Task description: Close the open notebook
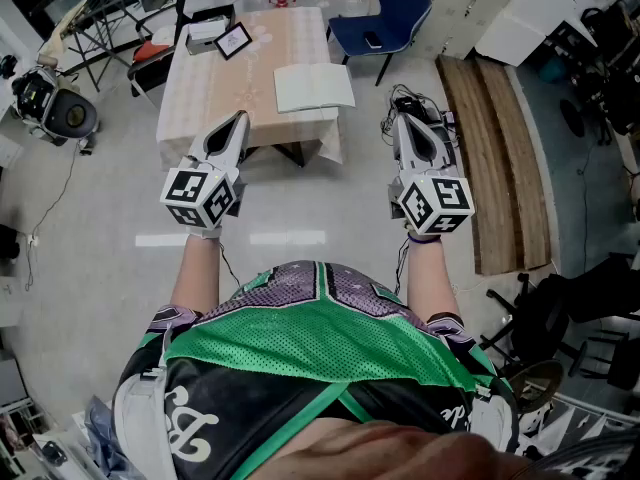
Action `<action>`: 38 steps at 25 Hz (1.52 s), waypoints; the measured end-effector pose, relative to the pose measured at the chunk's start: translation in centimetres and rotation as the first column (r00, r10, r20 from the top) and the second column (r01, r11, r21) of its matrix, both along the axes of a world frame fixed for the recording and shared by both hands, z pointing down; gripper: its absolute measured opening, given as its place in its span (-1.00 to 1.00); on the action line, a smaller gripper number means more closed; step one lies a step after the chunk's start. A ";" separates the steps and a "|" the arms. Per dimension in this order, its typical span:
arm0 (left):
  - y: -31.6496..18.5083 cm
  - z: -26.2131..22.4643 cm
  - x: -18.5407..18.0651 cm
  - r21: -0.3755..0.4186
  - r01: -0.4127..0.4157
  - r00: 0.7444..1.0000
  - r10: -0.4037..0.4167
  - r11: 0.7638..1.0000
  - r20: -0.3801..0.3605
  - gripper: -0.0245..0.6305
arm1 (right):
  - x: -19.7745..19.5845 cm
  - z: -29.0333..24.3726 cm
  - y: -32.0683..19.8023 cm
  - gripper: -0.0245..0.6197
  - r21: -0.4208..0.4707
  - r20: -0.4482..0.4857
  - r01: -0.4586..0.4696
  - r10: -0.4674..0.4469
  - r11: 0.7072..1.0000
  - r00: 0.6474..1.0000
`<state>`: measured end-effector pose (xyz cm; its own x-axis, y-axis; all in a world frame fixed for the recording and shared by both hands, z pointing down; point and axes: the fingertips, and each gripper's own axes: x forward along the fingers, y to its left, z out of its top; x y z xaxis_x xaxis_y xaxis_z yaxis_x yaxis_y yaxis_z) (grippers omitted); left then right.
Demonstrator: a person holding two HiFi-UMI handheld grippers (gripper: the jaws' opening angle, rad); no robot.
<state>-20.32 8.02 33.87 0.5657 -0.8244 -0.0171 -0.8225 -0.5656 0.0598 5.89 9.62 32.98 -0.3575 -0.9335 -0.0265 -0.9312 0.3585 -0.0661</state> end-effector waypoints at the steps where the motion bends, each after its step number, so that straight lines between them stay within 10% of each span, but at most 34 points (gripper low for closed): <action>1: 0.1 0.0 0.2 0.002 -0.001 1.000 0.001 1.000 0.000 -0.88 | 0.1 0.0 0.1 -0.92 0.000 0.001 0.000 0.000 1.000 1.000; 38: 2.8 0.2 4.3 -0.009 0.028 0.999 -0.028 1.000 -0.034 -0.88 | 3.9 0.8 2.1 -0.92 -0.003 0.074 0.055 -0.055 0.998 0.996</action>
<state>-16.07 10.85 34.08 0.5418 -0.8400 -0.0292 -0.8353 -0.5420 0.0924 9.83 11.77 33.78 -0.4053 -0.9128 -0.0499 -0.9027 0.4083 -0.1357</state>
